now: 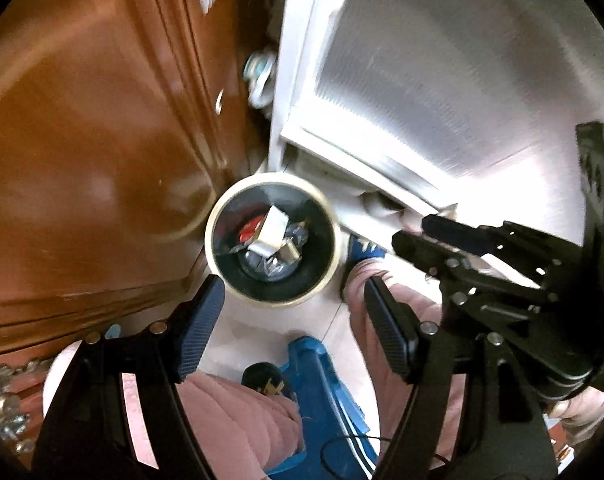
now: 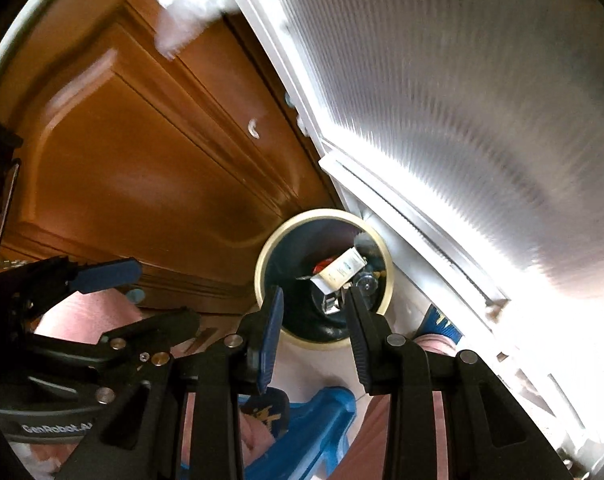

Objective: Collect trash
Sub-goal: 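Raise both tools back toward the foil and plastic bag on the counter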

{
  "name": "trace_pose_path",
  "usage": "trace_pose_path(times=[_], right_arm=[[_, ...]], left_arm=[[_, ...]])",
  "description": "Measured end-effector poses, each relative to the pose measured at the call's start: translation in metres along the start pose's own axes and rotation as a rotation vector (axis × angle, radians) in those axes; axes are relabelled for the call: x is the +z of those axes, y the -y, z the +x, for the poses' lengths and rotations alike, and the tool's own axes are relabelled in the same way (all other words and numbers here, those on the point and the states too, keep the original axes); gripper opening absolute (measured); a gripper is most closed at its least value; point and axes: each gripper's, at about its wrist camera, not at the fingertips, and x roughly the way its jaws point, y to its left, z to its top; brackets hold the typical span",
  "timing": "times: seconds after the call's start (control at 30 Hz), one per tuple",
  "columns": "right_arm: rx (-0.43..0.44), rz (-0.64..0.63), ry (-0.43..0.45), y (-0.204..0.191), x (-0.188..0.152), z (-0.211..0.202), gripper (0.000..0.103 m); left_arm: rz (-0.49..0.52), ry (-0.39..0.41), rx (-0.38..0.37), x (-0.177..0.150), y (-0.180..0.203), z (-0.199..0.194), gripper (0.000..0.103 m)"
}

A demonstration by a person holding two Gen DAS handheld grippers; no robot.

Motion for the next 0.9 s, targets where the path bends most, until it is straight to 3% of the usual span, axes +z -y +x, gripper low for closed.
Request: trace_pose_path(times=[0.33,0.6,0.73,0.9], right_arm=[[-0.042,0.01,0.121,-0.028,-0.023,-0.087,0.035],[-0.09,-0.001,0.202,-0.055,-0.04,-0.146,0.035],[-0.113,-0.036,0.253,-0.065,-0.034,-0.175,0.035],[-0.078,-0.036,0.329,-0.066,-0.018,-0.214,0.035]], left_arm=[[0.142,0.213,0.03,-0.008,0.022,-0.098,0.069],[0.19,0.348,0.041,-0.021,0.03,-0.158,0.069],[0.201,0.401,0.051,-0.02,0.03,-0.183,0.069],[0.203,0.434,-0.013,-0.004,0.034,-0.216,0.069]])
